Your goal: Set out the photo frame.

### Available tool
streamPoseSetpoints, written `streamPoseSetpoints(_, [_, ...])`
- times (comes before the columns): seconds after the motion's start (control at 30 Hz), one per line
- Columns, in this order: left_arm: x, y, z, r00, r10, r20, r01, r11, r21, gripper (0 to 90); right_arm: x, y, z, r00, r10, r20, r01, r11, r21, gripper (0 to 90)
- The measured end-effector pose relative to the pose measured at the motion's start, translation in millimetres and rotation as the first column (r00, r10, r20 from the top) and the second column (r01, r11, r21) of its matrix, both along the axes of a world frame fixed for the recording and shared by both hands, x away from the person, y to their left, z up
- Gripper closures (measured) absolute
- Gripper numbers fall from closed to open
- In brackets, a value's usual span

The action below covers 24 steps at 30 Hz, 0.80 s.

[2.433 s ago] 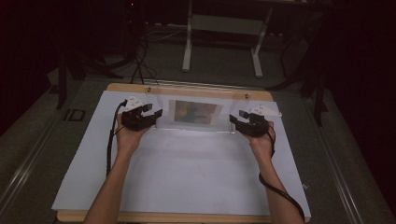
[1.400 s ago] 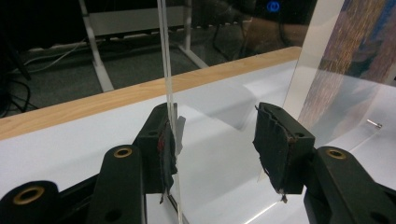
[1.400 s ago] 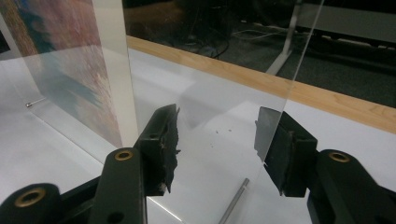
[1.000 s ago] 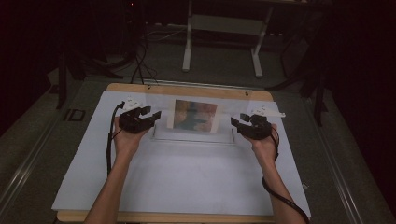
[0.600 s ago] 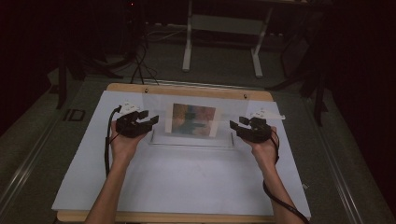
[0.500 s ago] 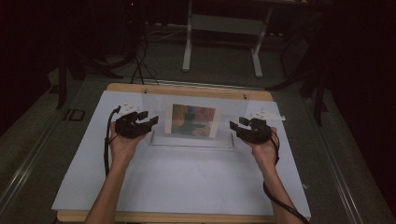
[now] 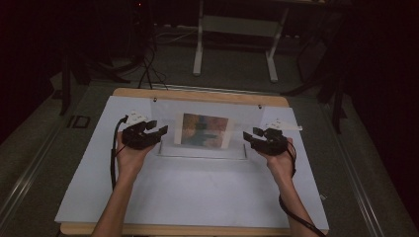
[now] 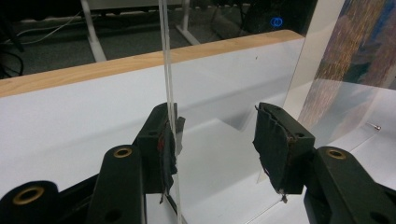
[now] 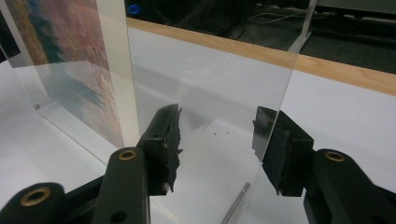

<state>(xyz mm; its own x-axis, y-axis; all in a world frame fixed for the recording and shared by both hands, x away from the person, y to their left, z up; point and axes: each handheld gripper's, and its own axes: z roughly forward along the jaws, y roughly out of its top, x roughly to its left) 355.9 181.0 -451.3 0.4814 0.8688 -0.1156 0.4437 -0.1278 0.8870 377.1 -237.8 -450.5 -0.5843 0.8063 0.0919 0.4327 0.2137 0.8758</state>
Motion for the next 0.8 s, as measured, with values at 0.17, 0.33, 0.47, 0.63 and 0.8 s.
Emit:
streamPoseSetpoints(0.17, [-3.2, -2.5, 1.7, 0.9999, 0.009, -0.008, -0.009, 0.9999, 0.007, 49.1, 0.4, -1.4, -0.6, 1.0, 0.007, 0.0, -0.007, 1.0, 0.002, 50.2])
streamPoseSetpoints(0.33, [-5.4, -2.5, 0.9, 0.9999, 0.01, -0.006, -0.01, 0.9999, 0.008, 49.2, 0.2, -2.1, -1.0, 0.9999, 0.01, 0.001, -0.01, 1.0, 0.005, 50.2])
streamPoseSetpoints(0.47, [-6.6, -2.7, -0.3, 1.0, 0.01, 0.0, -0.01, 0.9999, 0.005, 49.1, -0.1, -2.5, -1.5, 0.9999, 0.013, 0.0, -0.013, 1.0, 0.006, 50.2])
streamPoseSetpoints(0.63, [-6.5, -1.0, -2.2, 1.0, 0.004, 0.003, -0.004, 1.0, -0.004, 49.1, -1.3, -1.6, -1.6, 0.9999, 0.01, 0.003, -0.011, 1.0, 0.003, 50.2])
streamPoseSetpoints(0.8, [-7.0, 0.3, -3.7, 1.0, -0.004, 0.008, 0.004, 0.9999, -0.009, 49.1, -2.5, -1.6, -1.7, 0.9999, 0.013, 0.005, -0.013, 1.0, -0.001, 50.2])
